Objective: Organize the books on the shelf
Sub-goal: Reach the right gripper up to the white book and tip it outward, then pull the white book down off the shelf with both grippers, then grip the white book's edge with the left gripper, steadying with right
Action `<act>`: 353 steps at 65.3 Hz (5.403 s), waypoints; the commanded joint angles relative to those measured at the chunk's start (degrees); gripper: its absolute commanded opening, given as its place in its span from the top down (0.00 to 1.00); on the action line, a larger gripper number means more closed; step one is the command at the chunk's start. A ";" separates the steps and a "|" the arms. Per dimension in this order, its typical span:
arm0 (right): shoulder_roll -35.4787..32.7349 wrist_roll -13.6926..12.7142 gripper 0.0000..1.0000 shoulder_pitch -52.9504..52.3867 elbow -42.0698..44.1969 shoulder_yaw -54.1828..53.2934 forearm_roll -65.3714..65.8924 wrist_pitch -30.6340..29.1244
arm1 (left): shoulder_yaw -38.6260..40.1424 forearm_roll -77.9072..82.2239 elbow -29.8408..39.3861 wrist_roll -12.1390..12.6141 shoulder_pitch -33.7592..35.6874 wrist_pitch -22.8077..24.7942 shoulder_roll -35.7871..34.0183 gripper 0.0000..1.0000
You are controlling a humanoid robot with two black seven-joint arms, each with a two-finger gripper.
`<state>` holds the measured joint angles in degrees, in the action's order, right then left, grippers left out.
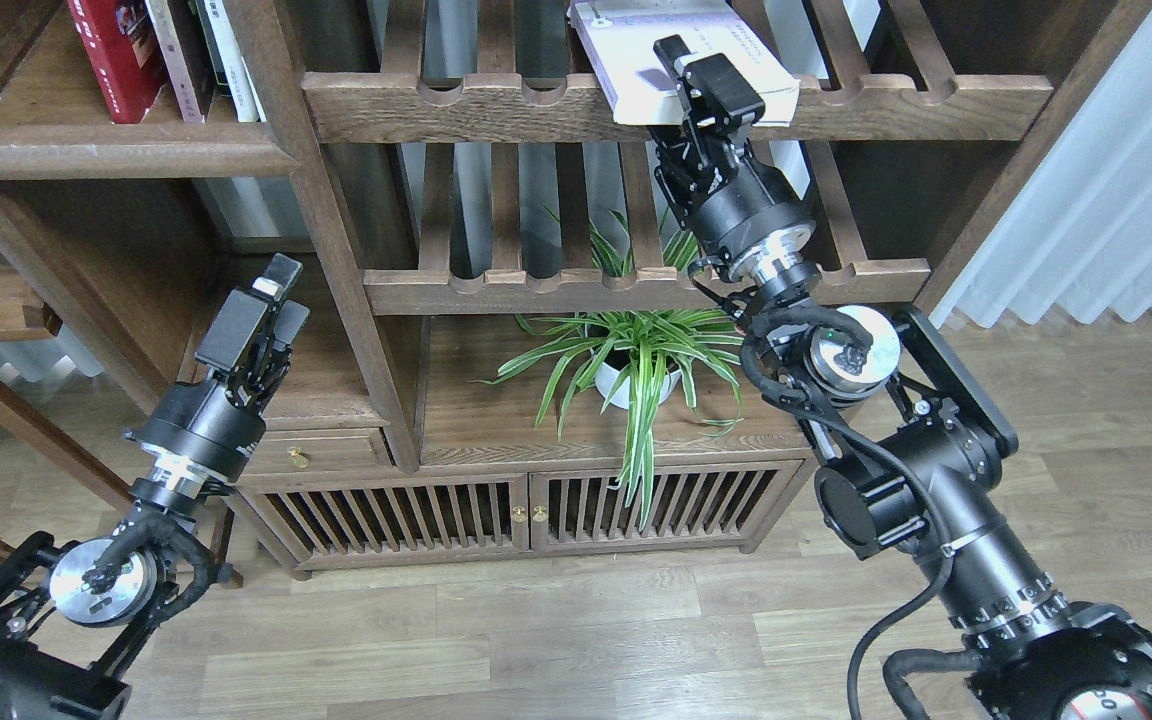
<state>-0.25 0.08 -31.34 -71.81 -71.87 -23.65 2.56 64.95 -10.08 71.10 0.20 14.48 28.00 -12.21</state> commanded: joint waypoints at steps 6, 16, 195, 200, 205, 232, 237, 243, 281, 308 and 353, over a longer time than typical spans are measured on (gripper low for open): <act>0.07 0.01 0.62 -0.12 0.00 -2.48 -1.67 2.62 | -0.52 -0.03 0.17 -0.02 -0.60 0.00 0.00 0.00; 0.07 -0.43 0.76 -0.03 0.09 -4.15 -2.63 2.71 | -0.52 -0.03 0.17 -0.02 -0.60 0.00 0.44 0.00; 0.25 -18.01 0.94 30.47 -4.83 8.50 4.58 -30.56 | -10.89 -9.26 5.01 17.56 6.26 0.00 2.98 0.06; 0.25 -18.01 0.94 30.55 -4.83 8.59 4.58 -30.56 | -11.16 -9.26 4.92 17.65 6.26 0.00 2.98 0.06; 0.25 -18.01 0.94 30.55 -4.83 8.59 4.58 -30.56 | -11.42 -9.26 5.01 17.65 6.08 0.00 2.98 0.06; 0.25 -18.10 0.93 30.55 -4.92 9.65 4.40 -30.56 | -13.53 -9.26 4.92 17.65 5.82 0.00 3.51 0.07; 0.25 -18.10 0.93 30.55 -5.01 9.82 4.40 -30.56 | -14.41 -9.26 4.92 17.65 5.73 0.00 3.60 0.07; 0.25 -18.10 0.93 30.55 -5.19 9.82 4.40 -30.56 | -14.94 -9.26 4.92 17.65 4.85 0.00 4.21 0.08; 0.25 -18.10 0.94 30.47 -5.36 10.97 4.31 -30.56 | -13.27 -8.91 4.66 17.56 3.27 0.00 4.74 0.22; 0.25 -18.10 0.93 30.55 -5.36 11.14 4.31 -30.56 | -13.44 -8.91 4.66 17.65 3.01 0.00 5.18 0.31; 0.25 -18.10 0.93 30.64 -5.36 11.49 4.31 -30.56 | -12.74 -9.17 4.83 20.19 2.92 0.00 5.27 0.76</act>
<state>0.00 -17.99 -0.70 -77.17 -60.39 -19.33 -28.00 52.33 -19.16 75.93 19.41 17.45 28.00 -6.86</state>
